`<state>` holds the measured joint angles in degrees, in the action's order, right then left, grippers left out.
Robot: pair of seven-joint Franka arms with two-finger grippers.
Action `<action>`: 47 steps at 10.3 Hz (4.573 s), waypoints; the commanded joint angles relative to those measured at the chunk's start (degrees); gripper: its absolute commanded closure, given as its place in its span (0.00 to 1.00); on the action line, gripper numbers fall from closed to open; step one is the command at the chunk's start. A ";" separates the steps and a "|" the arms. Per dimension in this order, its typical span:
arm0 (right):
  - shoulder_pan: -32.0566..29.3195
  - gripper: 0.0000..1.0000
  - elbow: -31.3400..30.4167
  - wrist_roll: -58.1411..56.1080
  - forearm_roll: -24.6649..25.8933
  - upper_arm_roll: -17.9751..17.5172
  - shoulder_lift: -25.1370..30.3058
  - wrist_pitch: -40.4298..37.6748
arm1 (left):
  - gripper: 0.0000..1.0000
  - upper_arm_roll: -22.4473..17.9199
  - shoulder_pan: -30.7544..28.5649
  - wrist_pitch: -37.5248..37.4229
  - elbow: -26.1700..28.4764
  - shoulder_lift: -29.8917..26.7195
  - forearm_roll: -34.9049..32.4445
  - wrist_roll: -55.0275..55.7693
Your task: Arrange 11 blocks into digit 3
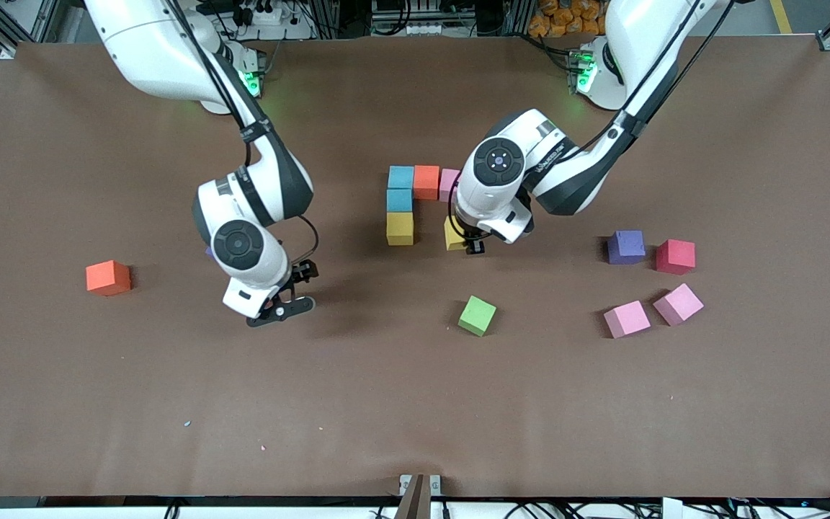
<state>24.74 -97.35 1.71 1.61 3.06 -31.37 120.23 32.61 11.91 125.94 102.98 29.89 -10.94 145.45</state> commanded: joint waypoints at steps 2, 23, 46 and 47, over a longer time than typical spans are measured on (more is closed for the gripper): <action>-5.39 0.00 -3.01 -12.14 1.64 -0.86 2.62 0.96 | 1.00 -0.35 1.53 8.60 3.98 0.78 -3.12 2.90; -0.50 0.87 -10.59 -9.30 1.29 -2.18 2.89 16.71 | 1.00 -0.71 8.66 7.74 -1.81 10.54 -13.85 16.27; 3.64 0.87 -6.09 3.64 -4.34 -1.92 2.63 8.88 | 0.00 -0.79 10.15 7.48 -2.96 11.95 -14.38 18.47; 4.00 0.87 -6.01 4.78 -4.34 -1.92 2.54 8.80 | 0.00 -0.79 10.07 7.22 -2.96 11.34 -14.03 18.56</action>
<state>28.40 -103.91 4.57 -2.11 1.38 -28.99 129.78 31.99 21.18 134.47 100.79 41.82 -24.68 157.45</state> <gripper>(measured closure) 0.392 0.207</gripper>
